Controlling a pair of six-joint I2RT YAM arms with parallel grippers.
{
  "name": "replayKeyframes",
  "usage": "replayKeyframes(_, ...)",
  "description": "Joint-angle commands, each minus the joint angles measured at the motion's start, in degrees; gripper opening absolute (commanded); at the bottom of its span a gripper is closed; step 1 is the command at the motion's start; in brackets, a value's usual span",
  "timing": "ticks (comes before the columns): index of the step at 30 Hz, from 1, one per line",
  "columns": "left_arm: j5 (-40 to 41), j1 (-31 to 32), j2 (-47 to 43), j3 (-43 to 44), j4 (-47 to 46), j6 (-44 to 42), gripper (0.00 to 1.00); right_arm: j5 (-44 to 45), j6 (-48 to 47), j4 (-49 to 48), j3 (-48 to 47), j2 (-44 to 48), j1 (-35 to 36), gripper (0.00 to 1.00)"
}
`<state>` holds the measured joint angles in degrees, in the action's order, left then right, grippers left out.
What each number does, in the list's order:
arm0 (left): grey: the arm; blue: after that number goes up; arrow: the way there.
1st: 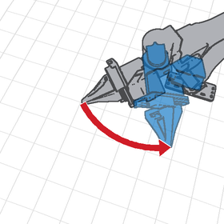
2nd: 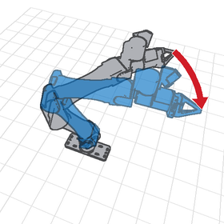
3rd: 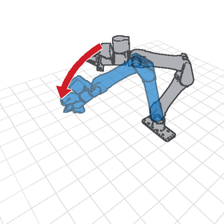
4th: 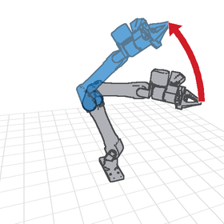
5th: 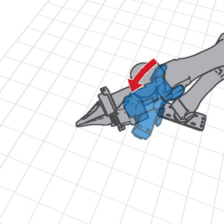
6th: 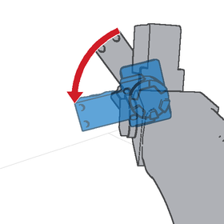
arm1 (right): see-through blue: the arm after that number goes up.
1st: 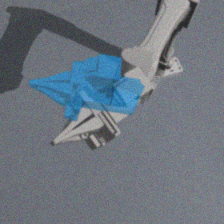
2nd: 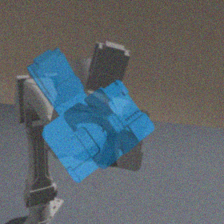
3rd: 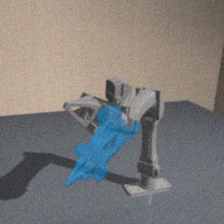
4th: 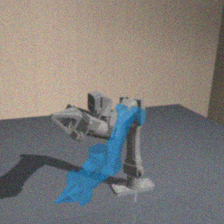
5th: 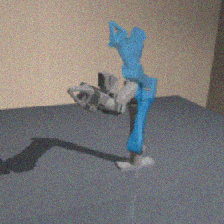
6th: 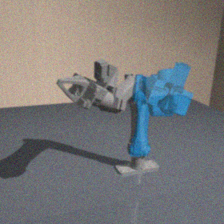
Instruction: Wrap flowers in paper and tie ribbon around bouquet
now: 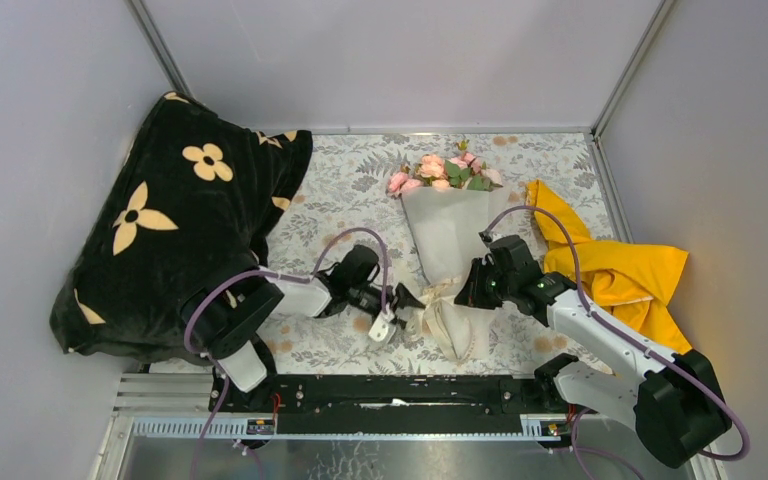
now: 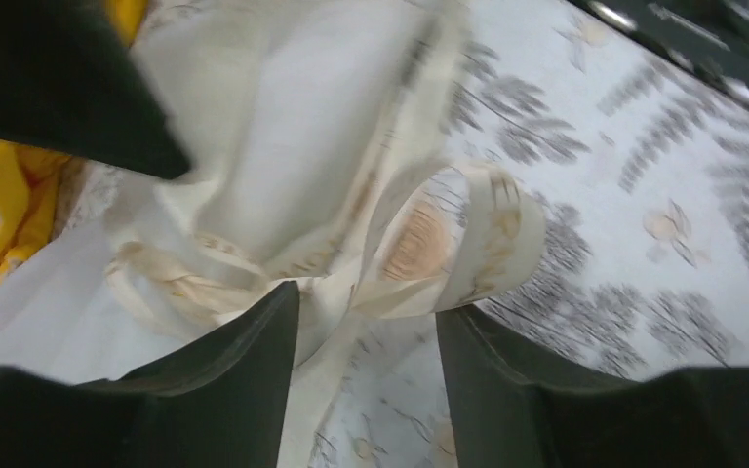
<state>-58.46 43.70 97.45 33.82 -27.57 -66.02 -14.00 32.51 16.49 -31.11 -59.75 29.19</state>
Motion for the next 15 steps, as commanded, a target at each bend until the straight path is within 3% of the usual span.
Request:
replayKeyframes(1, 4.8, -0.4, -3.0, -0.5, 35.7, -53.0, 0.64, 0.7, 0.6, -3.7, -2.0, -0.2, -0.3, 0.0)
replayKeyframes(6, 4.4, -0.4, -5.4, -1.1, 37.0, -54.6, 0.86, 0.0, 1.1, -4.7, -1.8, -0.1, -0.3, 0.0)
replayKeyframes(12, 10.3, -0.5, -9.4, -2.1, 38.9, -54.0, 0.99, -0.5, 1.7, -5.7, -1.5, 0.3, -0.3, 0.0)
replayKeyframes(15, 12.8, -1.5, -11.9, -2.2, 41.6, -51.5, 0.99, -1.2, 2.2, -6.3, -1.1, 0.2, -0.3, 0.0)
